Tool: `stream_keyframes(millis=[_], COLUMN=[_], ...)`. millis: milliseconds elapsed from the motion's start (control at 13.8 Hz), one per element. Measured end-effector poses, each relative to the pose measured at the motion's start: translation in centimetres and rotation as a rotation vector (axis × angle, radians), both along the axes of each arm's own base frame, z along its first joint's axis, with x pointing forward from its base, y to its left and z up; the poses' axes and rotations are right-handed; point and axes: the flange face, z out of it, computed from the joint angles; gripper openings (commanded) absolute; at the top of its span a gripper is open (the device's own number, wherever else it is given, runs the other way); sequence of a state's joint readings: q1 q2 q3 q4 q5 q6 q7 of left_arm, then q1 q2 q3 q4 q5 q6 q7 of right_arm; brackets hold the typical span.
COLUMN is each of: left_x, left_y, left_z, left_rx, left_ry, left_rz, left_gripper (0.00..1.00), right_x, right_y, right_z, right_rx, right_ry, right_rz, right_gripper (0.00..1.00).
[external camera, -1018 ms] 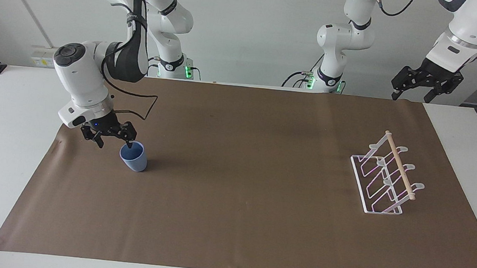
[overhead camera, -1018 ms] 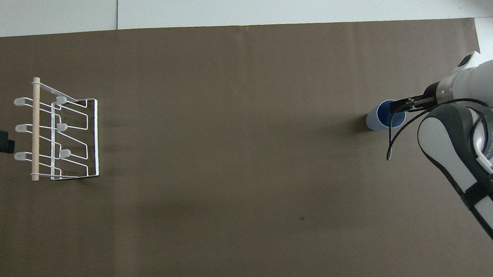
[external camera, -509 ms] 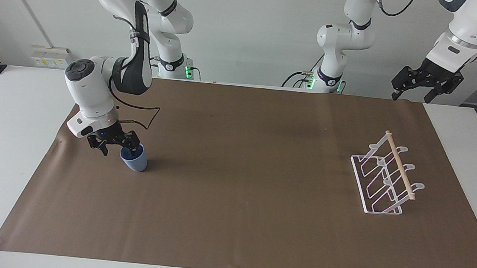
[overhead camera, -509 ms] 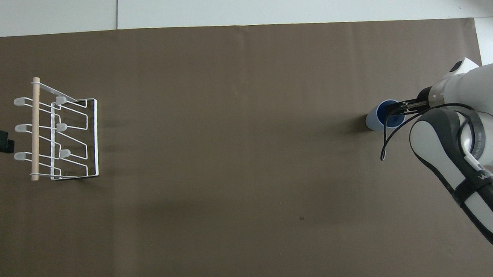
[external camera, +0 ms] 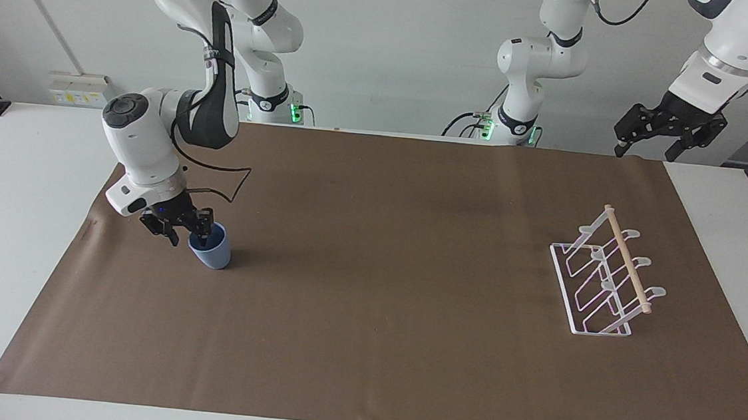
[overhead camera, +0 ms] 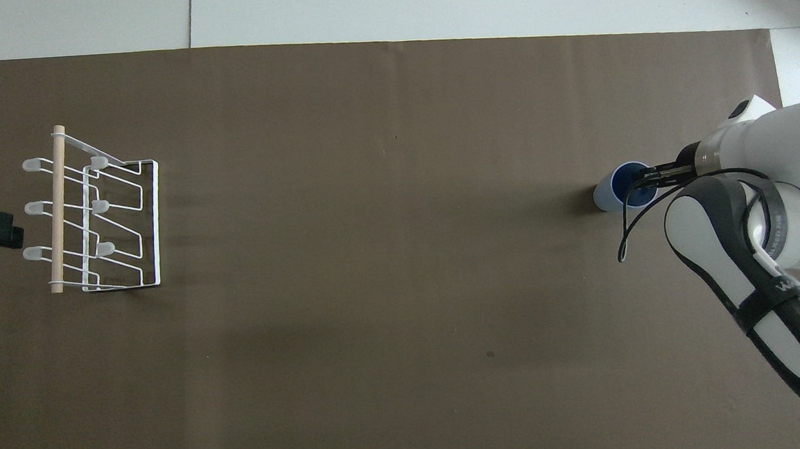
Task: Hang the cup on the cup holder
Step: 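Lift the blue cup with the right gripper and tip it sideways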
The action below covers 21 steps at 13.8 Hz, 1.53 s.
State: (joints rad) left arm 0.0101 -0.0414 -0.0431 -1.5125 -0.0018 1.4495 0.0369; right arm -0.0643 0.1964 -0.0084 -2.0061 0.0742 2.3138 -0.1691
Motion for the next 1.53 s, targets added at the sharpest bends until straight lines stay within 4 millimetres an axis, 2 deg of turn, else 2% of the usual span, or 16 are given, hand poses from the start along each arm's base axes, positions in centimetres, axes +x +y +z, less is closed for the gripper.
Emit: stream_keyframes(millis=[291, 436, 582, 800, 1091, 1309, 1527], left_x=[0.0, 0.0, 0.0, 0.0, 0.0, 0.0, 0.0], left_y=[0.0, 0.0, 0.0, 0.0, 0.0, 0.0, 0.0], left_z=[0.0, 0.0, 0.0, 0.0, 0.0, 0.0, 0.0], left_rx=[0.0, 0.0, 0.0, 0.0, 0.0, 0.0, 0.0], left_ry=[0.0, 0.0, 0.0, 0.0, 0.0, 0.0, 0.0], left_rz=[0.0, 0.0, 0.0, 0.0, 0.0, 0.0, 0.0], left_gripper=[1.0, 1.0, 1.0, 1.0, 1.0, 1.0, 1.0], right_x=[0.0, 0.2, 0.8, 1.5, 2.1, 2.2, 1.7], right_y=[0.2, 0.4, 1.3, 3.4, 5.0, 6.1, 7.4], right_z=[0.2, 1.3, 3.4, 7.9, 13.5, 15.8, 17.2], right_rx=[0.049, 0.057, 0.085, 0.217, 0.372, 0.527, 0.675], right_ry=[0.013, 0.047, 0.076, 0.078, 0.052, 0.041, 0.054], right_rz=[-0.029, -0.014, 0.028, 0.087, 0.094, 0.083, 0.082], right_gripper=[0.0, 0.0, 0.0, 0.0, 0.0, 0.0, 0.0])
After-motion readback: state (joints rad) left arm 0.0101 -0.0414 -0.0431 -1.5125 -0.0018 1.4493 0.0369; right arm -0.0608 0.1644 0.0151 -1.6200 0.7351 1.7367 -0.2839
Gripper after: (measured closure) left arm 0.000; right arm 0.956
